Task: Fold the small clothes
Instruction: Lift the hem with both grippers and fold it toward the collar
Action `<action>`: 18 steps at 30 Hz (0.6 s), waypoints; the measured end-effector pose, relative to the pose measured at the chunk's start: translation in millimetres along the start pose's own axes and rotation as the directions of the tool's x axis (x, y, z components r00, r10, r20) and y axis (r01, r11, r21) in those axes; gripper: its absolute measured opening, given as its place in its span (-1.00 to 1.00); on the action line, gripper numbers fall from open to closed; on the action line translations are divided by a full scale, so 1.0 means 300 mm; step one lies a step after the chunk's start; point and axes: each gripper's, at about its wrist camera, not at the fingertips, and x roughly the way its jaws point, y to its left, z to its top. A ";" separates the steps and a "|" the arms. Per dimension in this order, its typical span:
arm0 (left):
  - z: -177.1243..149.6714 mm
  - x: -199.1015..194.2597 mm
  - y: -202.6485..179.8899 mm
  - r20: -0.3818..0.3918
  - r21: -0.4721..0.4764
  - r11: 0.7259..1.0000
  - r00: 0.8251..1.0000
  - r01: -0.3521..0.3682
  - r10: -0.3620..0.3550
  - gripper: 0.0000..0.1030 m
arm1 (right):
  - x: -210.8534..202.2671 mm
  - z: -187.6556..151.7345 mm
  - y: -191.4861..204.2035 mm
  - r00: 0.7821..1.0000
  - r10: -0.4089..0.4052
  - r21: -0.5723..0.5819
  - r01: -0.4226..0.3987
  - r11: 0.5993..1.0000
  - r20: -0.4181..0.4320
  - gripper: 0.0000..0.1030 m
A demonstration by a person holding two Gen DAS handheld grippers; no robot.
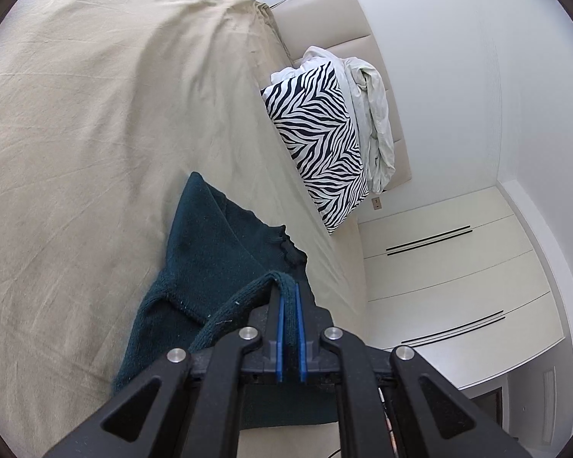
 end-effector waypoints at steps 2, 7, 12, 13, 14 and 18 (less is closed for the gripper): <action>0.042 0.043 0.006 -0.001 -0.009 1.000 1.000 -0.013 0.013 -0.87 | 0.050 0.031 -0.005 1.000 -0.016 0.000 0.016 1.000 0.001 -0.87; 0.138 0.163 0.025 -0.007 -0.019 0.999 0.999 -0.051 0.051 -0.87 | 0.179 0.103 -0.023 0.999 -0.053 0.009 0.053 0.999 0.000 -0.88; 0.213 0.290 0.070 0.001 -0.021 0.993 0.993 -0.114 0.114 -0.85 | 0.319 0.164 -0.063 0.995 -0.103 0.031 0.103 0.994 -0.001 -0.87; 0.224 0.318 0.086 -0.004 -0.017 0.990 0.990 -0.141 0.141 -0.85 | 0.352 0.173 -0.077 0.993 -0.114 0.040 0.114 0.993 -0.011 -0.87; 0.232 0.341 0.103 -0.005 -0.011 0.985 0.985 -0.175 0.175 -0.82 | 0.390 0.181 -0.097 0.992 -0.127 0.057 0.128 0.990 -0.029 -0.86; 0.220 0.367 0.152 -0.028 -0.010 0.980 0.980 -0.198 0.197 -0.36 | 0.501 0.183 -0.179 0.982 -0.162 0.115 0.172 0.978 -0.093 -0.83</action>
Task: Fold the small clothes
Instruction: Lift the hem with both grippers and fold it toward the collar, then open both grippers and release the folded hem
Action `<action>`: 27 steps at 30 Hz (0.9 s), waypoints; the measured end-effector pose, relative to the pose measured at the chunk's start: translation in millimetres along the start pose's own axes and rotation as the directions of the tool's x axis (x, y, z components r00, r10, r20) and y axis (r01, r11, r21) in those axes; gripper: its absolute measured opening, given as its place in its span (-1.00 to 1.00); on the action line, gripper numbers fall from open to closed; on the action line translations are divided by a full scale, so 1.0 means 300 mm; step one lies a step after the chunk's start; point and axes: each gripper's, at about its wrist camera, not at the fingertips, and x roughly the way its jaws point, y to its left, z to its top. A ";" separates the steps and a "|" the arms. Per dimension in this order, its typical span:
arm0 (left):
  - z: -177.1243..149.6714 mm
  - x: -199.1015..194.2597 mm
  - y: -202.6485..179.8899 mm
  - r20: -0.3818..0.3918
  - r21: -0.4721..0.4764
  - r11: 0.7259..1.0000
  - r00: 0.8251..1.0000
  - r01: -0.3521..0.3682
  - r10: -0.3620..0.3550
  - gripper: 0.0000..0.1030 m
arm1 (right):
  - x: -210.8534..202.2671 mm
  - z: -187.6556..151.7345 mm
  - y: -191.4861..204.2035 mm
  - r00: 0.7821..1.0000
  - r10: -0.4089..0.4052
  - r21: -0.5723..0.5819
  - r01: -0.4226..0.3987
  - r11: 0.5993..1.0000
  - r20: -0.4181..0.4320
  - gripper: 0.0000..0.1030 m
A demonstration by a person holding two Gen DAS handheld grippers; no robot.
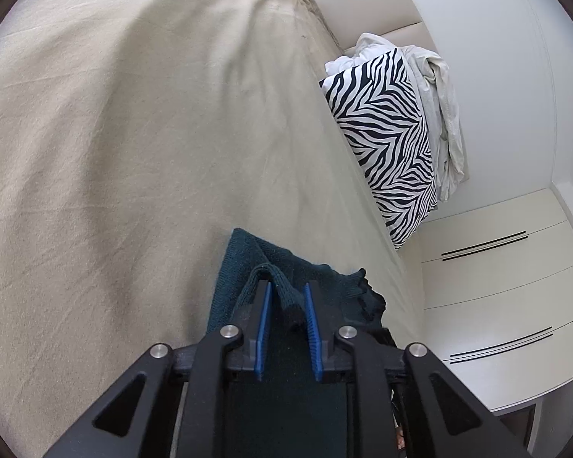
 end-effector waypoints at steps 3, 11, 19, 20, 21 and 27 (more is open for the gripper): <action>-0.025 -0.037 0.010 0.022 0.020 1.000 1.000 -0.010 0.009 0.12 | -0.005 -0.009 -0.006 1.000 0.009 -0.026 -0.008 1.000 0.021 -0.64; -0.165 -0.150 0.000 0.009 0.123 0.992 1.000 -0.015 0.014 0.12 | -0.190 -0.063 0.045 0.993 -0.052 -0.138 0.066 0.988 0.102 -0.04; -0.307 -0.189 0.046 0.002 0.198 0.977 0.996 -0.083 0.084 0.12 | -0.284 -0.250 0.034 0.987 -0.153 -0.319 0.163 0.934 0.056 -0.05; -0.318 -0.195 0.046 0.011 0.212 0.973 0.995 -0.095 0.095 0.12 | -0.286 -0.269 0.023 0.987 -0.157 -0.322 0.163 0.933 0.044 -0.04; -0.327 -0.200 0.043 0.020 0.226 0.969 0.995 -0.104 0.103 0.12 | -0.288 -0.286 0.015 0.987 -0.156 -0.324 0.158 0.933 0.031 -0.05; -0.374 -0.213 0.029 0.054 0.314 0.936 0.987 -0.161 0.152 0.11 | -0.327 -0.391 -0.007 0.986 -0.162 -0.378 0.162 0.911 0.032 -0.08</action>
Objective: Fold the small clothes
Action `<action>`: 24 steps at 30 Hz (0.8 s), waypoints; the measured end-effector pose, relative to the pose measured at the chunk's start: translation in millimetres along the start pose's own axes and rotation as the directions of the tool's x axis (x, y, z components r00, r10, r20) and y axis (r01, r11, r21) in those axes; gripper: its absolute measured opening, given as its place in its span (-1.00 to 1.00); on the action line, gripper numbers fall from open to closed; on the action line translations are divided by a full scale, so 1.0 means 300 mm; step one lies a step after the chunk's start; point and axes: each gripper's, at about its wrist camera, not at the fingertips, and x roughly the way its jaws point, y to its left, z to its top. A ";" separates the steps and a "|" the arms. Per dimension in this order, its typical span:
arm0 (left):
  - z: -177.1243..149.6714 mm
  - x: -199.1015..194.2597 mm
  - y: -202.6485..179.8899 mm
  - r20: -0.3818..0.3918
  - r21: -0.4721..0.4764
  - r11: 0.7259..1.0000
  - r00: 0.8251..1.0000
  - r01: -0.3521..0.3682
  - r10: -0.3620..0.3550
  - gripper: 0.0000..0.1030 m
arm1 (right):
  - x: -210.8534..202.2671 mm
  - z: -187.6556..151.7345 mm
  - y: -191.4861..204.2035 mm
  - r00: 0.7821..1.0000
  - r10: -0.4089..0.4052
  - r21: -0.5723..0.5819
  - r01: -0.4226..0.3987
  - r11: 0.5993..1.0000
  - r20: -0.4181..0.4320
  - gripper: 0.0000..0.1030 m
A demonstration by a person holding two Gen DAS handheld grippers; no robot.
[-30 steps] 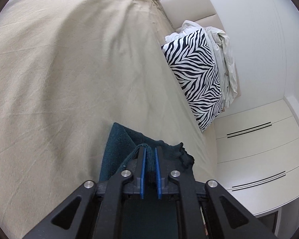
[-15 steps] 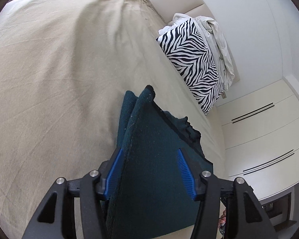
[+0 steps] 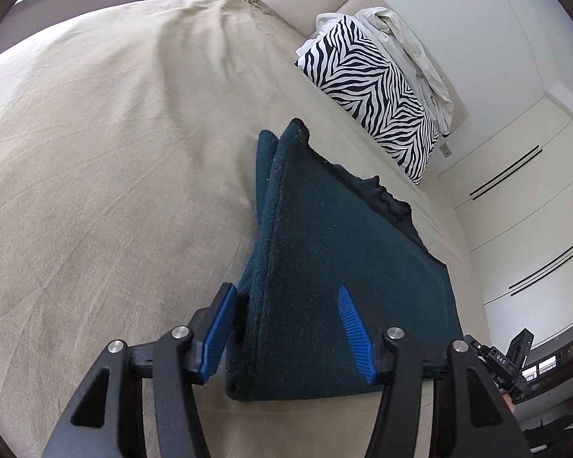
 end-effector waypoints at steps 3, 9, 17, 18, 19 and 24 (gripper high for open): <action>-0.017 0.003 -0.015 0.010 0.051 0.998 0.999 -0.036 0.036 0.02 | -0.019 -0.022 0.003 1.000 -0.015 -0.018 0.015 1.000 0.008 -0.08; -0.027 0.010 -0.004 0.016 0.076 0.994 0.997 -0.074 0.073 -0.51 | -0.014 -0.042 -0.018 1.000 -0.029 -0.018 0.028 0.999 -0.013 -0.12; -0.036 -0.002 -0.009 0.027 0.106 0.987 0.993 -0.119 0.117 -0.83 | -0.015 -0.044 0.016 0.998 -0.065 -0.091 0.066 0.994 0.010 -0.68; -0.037 -0.004 -0.011 0.029 0.110 0.987 0.993 -0.121 0.118 -0.84 | -0.021 -0.044 0.019 0.997 -0.072 -0.095 0.073 0.993 0.018 -0.77; -0.036 -0.003 -0.016 0.029 0.115 0.985 0.992 -0.125 0.123 -0.84 | -0.028 -0.043 0.021 0.997 -0.074 -0.098 0.076 0.992 0.024 -0.83; -0.035 -0.003 -0.019 0.024 0.124 0.984 0.992 -0.129 0.127 -0.86 | -0.034 -0.044 0.038 0.995 -0.099 -0.137 0.101 0.986 0.015 -0.90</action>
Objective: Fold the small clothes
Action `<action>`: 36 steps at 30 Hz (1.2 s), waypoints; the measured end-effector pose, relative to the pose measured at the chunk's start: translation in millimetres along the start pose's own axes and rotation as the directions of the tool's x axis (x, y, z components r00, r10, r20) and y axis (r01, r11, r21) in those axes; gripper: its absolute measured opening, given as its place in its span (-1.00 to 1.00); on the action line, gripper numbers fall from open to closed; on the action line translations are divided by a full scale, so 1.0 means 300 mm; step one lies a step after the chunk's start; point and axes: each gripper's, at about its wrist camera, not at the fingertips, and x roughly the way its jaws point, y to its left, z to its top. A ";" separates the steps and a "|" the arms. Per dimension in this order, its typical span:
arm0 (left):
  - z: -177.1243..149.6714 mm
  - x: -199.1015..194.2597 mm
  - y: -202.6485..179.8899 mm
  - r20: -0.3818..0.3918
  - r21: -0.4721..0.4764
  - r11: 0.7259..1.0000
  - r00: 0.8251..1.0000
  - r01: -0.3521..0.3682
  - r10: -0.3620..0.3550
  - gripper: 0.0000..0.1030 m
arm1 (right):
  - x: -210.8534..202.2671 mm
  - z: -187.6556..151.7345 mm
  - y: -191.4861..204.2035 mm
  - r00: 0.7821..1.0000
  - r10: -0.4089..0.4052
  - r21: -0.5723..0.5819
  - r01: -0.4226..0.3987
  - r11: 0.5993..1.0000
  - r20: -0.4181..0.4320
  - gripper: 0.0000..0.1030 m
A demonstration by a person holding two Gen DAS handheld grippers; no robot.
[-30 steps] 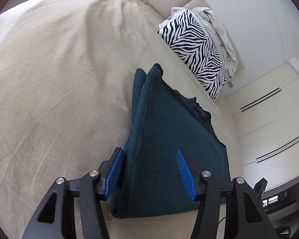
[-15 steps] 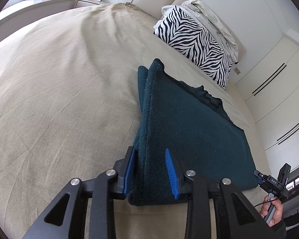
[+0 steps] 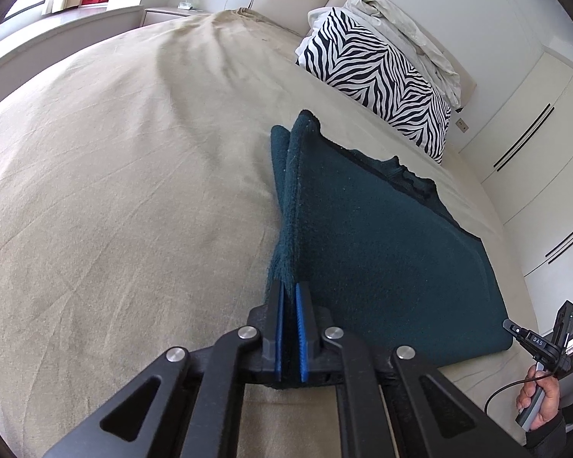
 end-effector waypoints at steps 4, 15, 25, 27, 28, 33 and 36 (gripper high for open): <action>-0.004 -0.018 0.004 0.005 0.004 1.000 1.000 0.006 -0.006 -0.86 | -0.020 0.000 -0.002 1.000 0.008 0.021 -0.008 1.000 0.012 -0.91; -0.048 -0.036 0.033 -0.006 0.007 1.000 1.000 0.008 -0.008 -0.86 | -0.078 -0.050 -0.016 0.999 0.046 0.061 -0.046 0.997 0.002 -0.91; -0.073 -0.040 0.052 -0.016 0.010 1.000 1.000 0.002 -0.001 -0.86 | -0.034 -0.120 -0.051 0.997 0.072 0.105 -0.068 0.992 -0.032 -0.91; -0.077 -0.041 0.049 -0.015 0.014 1.000 1.000 -0.001 0.002 -0.86 | -0.030 -0.125 -0.058 0.996 0.078 0.117 -0.075 0.990 -0.029 -0.91; -0.082 -0.043 0.051 -0.014 0.012 1.000 1.000 0.000 0.000 -0.86 | -0.027 -0.126 -0.061 0.996 0.081 0.122 -0.077 0.990 -0.029 -0.91; -0.086 -0.042 0.066 -0.018 -0.008 1.000 1.000 0.012 -0.012 -0.85 | -0.017 -0.132 -0.072 0.995 0.095 0.136 -0.091 0.987 -0.027 -0.91; -0.085 -0.042 0.066 -0.021 -0.004 1.000 1.000 0.014 -0.014 -0.84 | -0.013 -0.128 -0.072 0.994 0.100 0.130 -0.094 0.987 -0.036 -0.90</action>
